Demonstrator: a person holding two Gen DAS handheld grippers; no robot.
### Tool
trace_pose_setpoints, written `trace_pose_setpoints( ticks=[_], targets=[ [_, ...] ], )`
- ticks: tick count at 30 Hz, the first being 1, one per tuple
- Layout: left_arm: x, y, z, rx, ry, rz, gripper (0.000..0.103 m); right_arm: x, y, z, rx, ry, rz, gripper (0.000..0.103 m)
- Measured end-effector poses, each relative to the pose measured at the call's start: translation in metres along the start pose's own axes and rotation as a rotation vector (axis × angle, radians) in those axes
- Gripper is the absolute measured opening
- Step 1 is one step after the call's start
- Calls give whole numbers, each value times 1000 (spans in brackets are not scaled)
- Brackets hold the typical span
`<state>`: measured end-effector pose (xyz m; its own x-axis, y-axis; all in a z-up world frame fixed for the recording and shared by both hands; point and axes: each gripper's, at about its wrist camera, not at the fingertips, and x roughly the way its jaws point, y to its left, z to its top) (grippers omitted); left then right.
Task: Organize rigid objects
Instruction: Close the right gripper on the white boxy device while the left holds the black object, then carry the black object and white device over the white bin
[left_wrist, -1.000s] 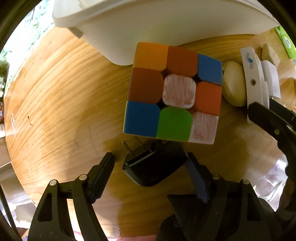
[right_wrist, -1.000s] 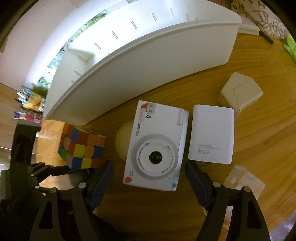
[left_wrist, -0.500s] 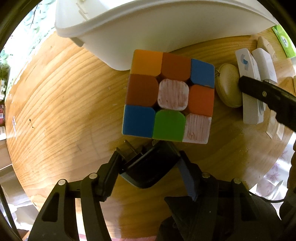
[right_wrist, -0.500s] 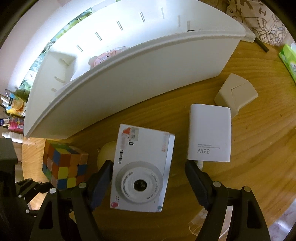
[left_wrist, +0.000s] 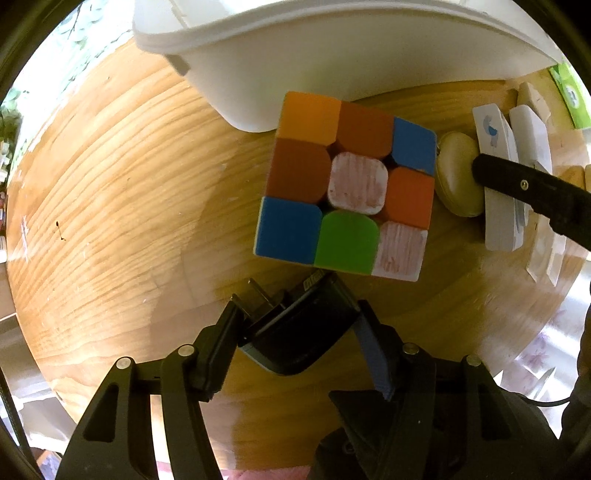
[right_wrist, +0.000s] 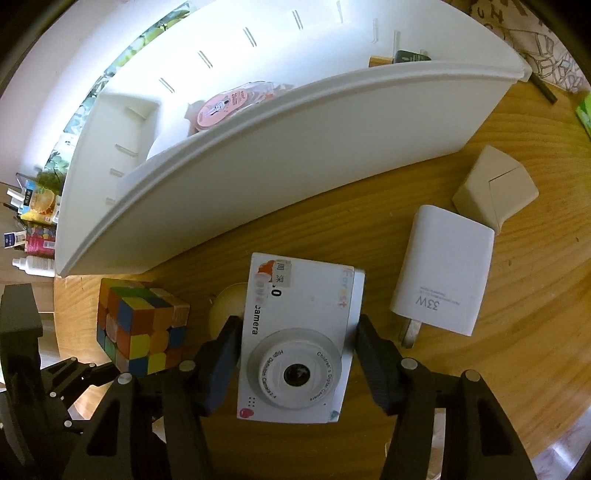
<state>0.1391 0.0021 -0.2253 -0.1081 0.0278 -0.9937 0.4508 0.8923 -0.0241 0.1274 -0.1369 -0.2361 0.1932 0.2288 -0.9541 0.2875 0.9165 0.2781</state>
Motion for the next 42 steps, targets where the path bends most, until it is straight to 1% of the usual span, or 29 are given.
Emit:
trace_pose_setpoints(
  ticks=[8,12,13,17,23,31,36,42],
  targets=[
    [-2,12,-4,-35,-8,-1,65,3,6,1,-27,10,-11,60],
    [-3,18,-5,-50,-17,-6,65,1,0,1,-41,25,-13,60],
    [-3,19,-6,-53,-19,-6,65,2,1,0,-51,20,19,60],
    [-3,25,-9,-73,-24,-8,65,2,4,0,-63,33,17,60],
    [-5,36,-14,-114,-20,-12,65,-3,15,-3,-99,44,27,60],
    [-11,54,-29,-189,-31,-9,65,-17,35,-13,-191,46,37,60],
    [-29,64,-33,-236,-64,20,65,-31,48,-18,-276,21,47,60],
    [-57,76,-37,-280,-140,52,65,-54,55,-11,-366,-38,65,60]
  ],
)
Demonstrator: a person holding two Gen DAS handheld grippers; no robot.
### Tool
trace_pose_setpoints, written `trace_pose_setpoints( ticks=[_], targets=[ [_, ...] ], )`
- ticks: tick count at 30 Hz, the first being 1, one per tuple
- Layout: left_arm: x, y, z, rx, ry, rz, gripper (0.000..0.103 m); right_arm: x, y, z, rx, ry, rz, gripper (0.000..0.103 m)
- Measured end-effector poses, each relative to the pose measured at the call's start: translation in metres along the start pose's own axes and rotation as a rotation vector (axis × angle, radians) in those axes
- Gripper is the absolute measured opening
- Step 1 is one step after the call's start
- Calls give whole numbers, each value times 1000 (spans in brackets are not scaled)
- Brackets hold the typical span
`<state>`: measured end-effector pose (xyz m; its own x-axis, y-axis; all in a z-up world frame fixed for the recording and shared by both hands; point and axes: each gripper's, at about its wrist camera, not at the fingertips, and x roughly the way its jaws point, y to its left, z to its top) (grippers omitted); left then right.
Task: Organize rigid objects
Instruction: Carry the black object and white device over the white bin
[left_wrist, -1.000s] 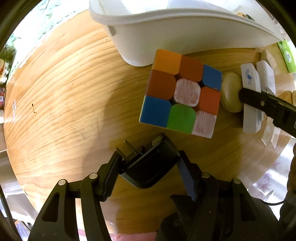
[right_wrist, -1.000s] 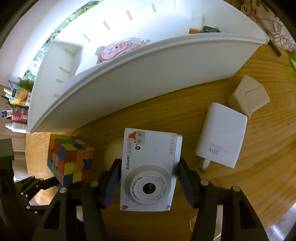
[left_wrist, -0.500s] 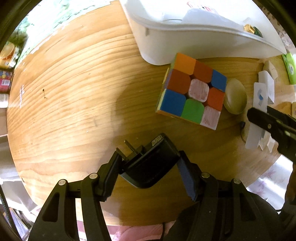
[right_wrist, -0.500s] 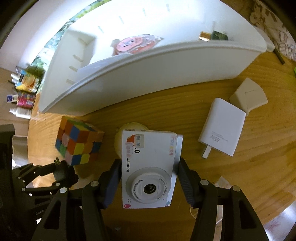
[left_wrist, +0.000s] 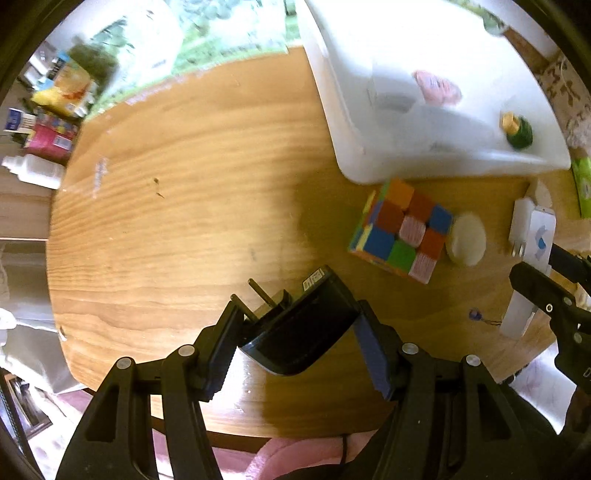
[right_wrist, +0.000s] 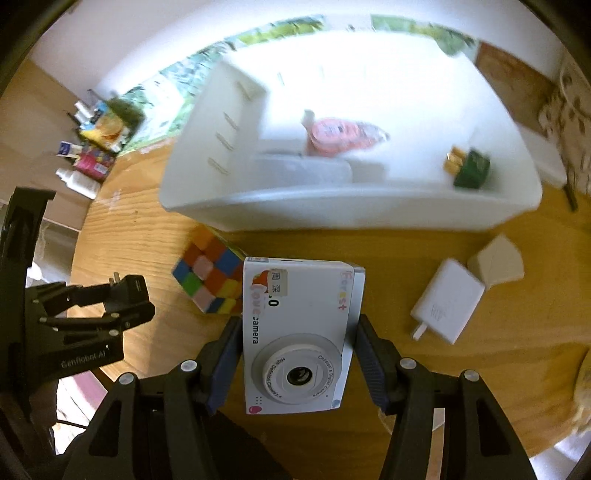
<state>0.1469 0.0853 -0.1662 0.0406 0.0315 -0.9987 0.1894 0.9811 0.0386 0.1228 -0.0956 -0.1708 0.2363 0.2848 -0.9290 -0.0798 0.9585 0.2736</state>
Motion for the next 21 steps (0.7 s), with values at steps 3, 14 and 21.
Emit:
trace_pose_setpoints(
  ticks=[3,14,21],
  targets=[
    [-12,4,2,-14,-35,9,65,-11,-1,5,-30,-35,9,60],
    [-66,-6,29,-54,-169,73,65,-36,4,21,-96,-148,20,60],
    [-89,-16,41,-64,-287,47,65,-51,-4,26,-101,-247,-8,60]
  ],
)
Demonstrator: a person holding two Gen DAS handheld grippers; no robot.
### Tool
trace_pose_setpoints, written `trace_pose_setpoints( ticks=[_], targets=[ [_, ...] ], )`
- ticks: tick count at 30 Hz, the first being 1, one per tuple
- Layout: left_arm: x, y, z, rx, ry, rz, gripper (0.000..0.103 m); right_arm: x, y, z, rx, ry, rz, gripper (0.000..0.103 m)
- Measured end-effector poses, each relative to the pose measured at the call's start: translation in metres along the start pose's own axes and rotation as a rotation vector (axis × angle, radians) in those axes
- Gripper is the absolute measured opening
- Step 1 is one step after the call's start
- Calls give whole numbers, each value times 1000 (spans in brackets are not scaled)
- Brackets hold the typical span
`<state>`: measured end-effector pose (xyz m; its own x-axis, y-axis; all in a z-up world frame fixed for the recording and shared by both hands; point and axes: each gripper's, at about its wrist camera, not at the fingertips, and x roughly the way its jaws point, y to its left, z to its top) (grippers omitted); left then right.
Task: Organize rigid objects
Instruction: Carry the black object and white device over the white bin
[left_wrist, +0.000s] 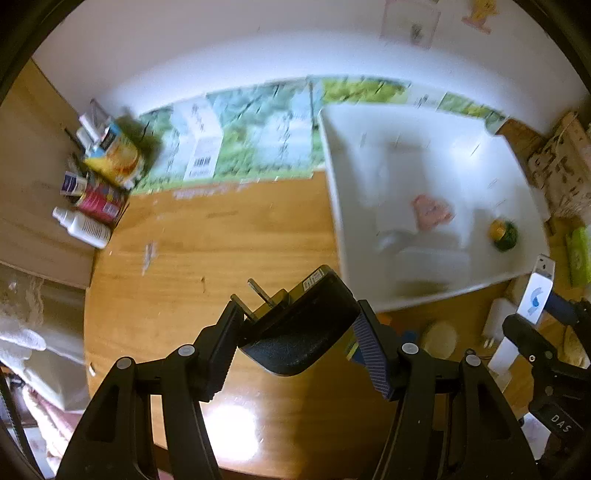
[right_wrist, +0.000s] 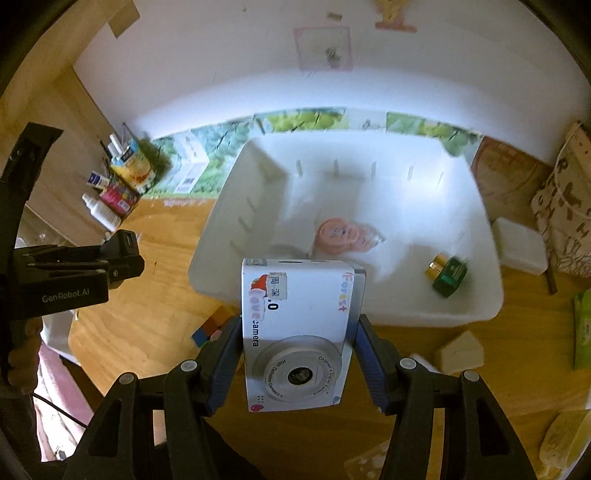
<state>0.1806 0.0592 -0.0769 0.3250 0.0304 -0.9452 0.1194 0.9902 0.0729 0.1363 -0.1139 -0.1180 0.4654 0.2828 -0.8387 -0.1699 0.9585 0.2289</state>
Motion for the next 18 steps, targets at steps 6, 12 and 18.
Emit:
trace_pose_setpoints(
  ticks=[6,12,18],
  targets=[
    [-14,-13,7,24,-127,-75,65,-8,-17,3,22,-89,0,60],
    [-23,-27,10,36,-232,-123,65,-15,-32,5,29,-193,-5,60],
    [-25,-34,14,6,-323,-201,65,-16,-43,9,5,-273,-36,60]
  ],
)
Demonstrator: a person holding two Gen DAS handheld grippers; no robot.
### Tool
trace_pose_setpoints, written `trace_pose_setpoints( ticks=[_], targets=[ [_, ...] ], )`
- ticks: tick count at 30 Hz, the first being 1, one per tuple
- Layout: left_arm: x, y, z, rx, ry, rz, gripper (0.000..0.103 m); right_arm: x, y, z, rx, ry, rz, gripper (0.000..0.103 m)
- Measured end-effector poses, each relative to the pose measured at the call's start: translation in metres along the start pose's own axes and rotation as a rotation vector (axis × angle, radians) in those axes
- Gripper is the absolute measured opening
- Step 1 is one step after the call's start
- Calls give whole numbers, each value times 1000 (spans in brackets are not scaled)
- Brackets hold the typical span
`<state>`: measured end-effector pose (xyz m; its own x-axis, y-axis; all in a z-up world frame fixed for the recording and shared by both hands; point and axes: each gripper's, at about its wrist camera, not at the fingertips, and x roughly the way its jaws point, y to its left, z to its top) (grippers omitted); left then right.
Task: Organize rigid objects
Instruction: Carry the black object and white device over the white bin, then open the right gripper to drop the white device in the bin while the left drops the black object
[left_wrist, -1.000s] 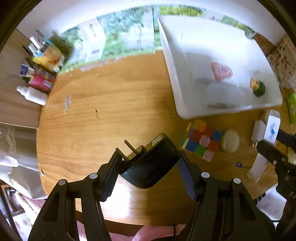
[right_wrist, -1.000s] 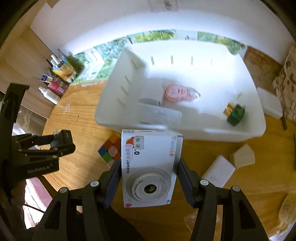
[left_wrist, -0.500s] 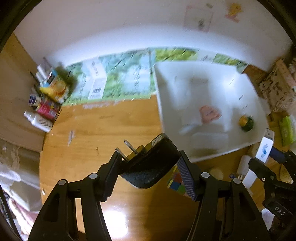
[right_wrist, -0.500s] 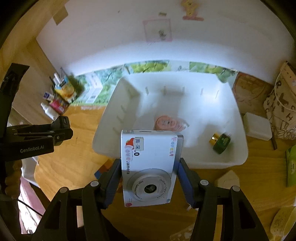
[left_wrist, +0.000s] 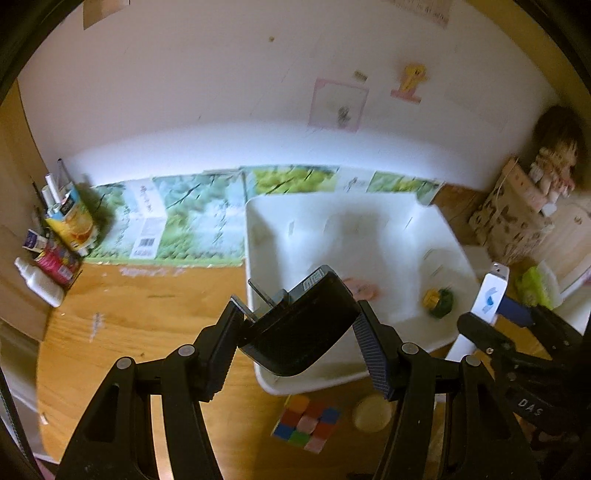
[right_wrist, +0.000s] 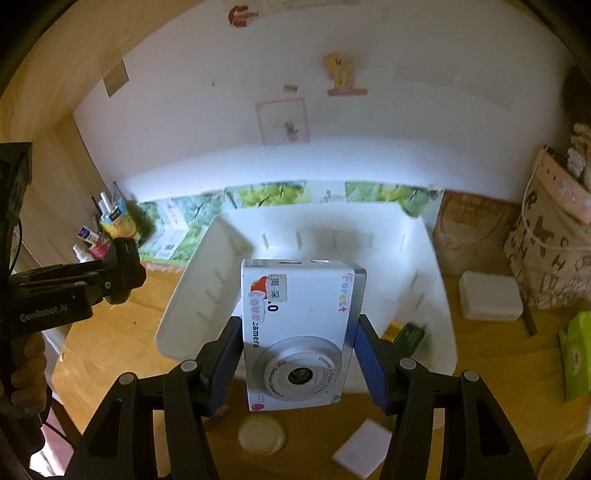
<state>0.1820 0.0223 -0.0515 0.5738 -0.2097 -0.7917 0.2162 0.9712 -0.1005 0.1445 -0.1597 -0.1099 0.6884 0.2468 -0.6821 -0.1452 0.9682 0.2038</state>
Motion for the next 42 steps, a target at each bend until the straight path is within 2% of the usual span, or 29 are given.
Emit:
trace_pose_setpoints(
  ticks=[4,7,13,29,31,34,38,42],
  targets=[
    [4,-2,0,-31,-59,-11,65,5,-7,1,-12,-42,-14,60],
    [10,0,-1,-66,-88,12,65,9,-11,1,-22,-75,-16,60],
    [22,7,-2,-168,-134,10,65,19,-13,0,-57,-115,-8,60],
    [49,0,3,-168,-128,28,65,40,-19,-2,-73,-111,1,61],
    [50,-2,6,-162,-121,25,67,39,-20,-2,-70,-110,-9,63],
    [48,-4,7,-151,-130,14,79,33,-22,-2,-58,-118,-27,67],
    [44,-8,7,-131,-134,-16,80,18,-22,-3,-49,-144,-64,70],
    [36,-15,7,-105,-130,-59,82,-1,-19,-4,-32,-180,-107,80]
  ],
)
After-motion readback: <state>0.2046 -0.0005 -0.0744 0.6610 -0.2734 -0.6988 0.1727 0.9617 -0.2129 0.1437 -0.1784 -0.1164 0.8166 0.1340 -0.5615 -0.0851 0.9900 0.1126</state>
